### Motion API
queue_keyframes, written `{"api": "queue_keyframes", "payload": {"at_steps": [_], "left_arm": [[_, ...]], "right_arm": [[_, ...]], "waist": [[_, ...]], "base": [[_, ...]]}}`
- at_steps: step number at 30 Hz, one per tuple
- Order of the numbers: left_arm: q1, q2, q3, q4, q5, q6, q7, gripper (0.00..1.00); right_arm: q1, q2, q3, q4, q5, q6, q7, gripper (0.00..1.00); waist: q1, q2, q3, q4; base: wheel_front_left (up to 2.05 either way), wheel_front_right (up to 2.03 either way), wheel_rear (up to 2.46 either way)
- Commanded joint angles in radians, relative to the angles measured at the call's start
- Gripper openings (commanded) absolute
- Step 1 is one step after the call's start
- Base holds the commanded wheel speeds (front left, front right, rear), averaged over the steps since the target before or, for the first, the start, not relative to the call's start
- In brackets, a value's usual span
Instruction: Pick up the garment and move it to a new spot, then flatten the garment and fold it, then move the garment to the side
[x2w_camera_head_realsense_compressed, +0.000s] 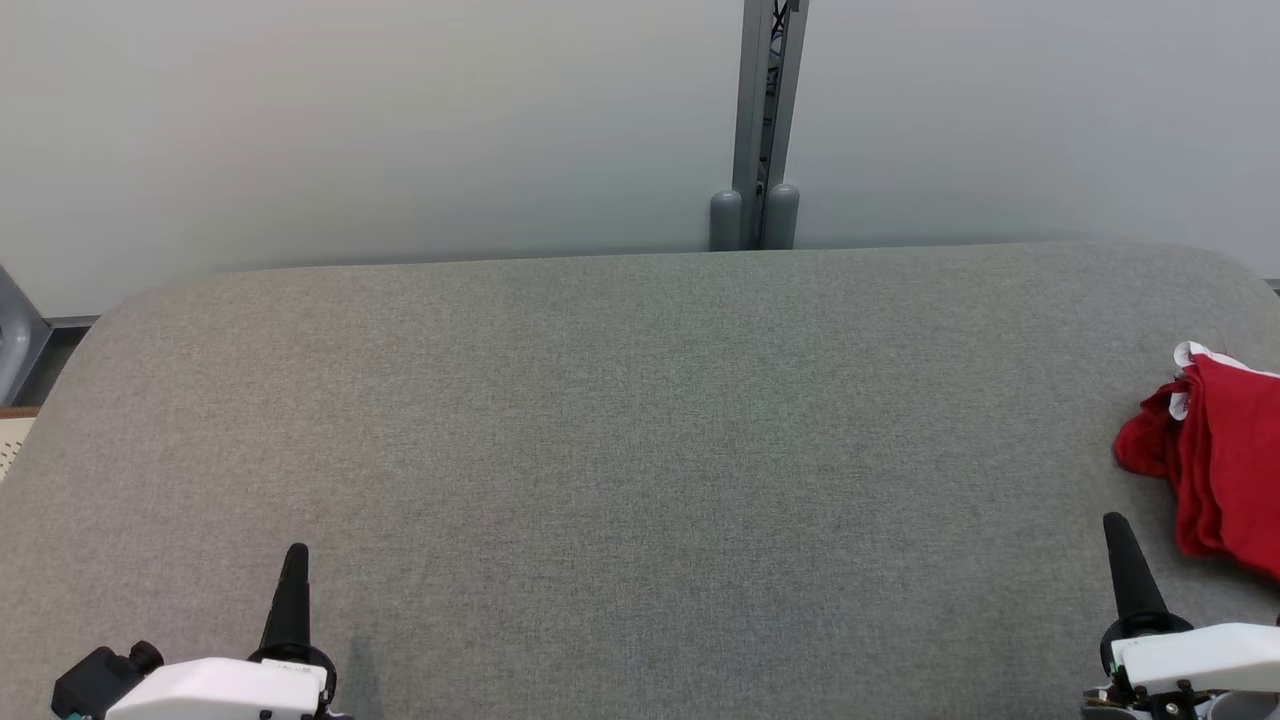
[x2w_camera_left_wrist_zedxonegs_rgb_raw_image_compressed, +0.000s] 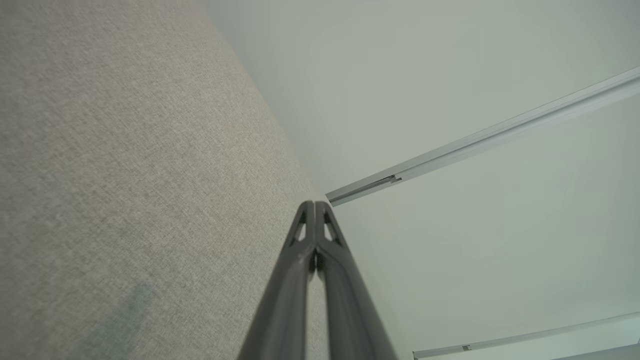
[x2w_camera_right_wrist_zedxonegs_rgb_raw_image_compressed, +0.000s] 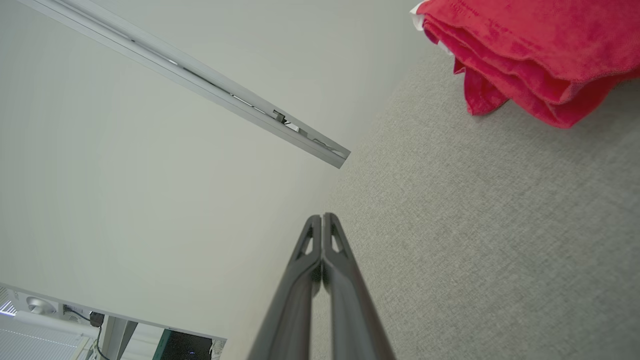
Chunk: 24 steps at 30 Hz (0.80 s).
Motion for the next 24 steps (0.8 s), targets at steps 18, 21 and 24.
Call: {"api": "queue_keyframes", "payload": {"at_steps": [18,21,24], "left_arm": [[-0.066,0.008,0.027,-0.011,-0.165,-0.029,0.047,0.00],[-0.072,0.008,0.030,-0.011,-0.189,-0.031,0.054,0.00],[-0.076,0.008,0.033,-0.011,-0.213,-0.034,0.059,0.00]], "right_arm": [[-0.048,-0.013,-0.005,-0.001,0.199,0.000,0.047,0.00],[-0.053,-0.013,-0.006,0.001,0.228,0.000,0.054,0.00],[-0.058,-0.013,-0.006,0.002,0.256,0.000,0.062,0.00]], "waist": [[0.0000,0.0000,0.006,-0.005],[0.0000,0.0000,0.007,-0.006],[0.0000,0.0000,0.008,-0.006]], "base": [[0.00,0.00,0.00],[0.00,0.00,0.00],[0.00,0.00,0.00]]}}
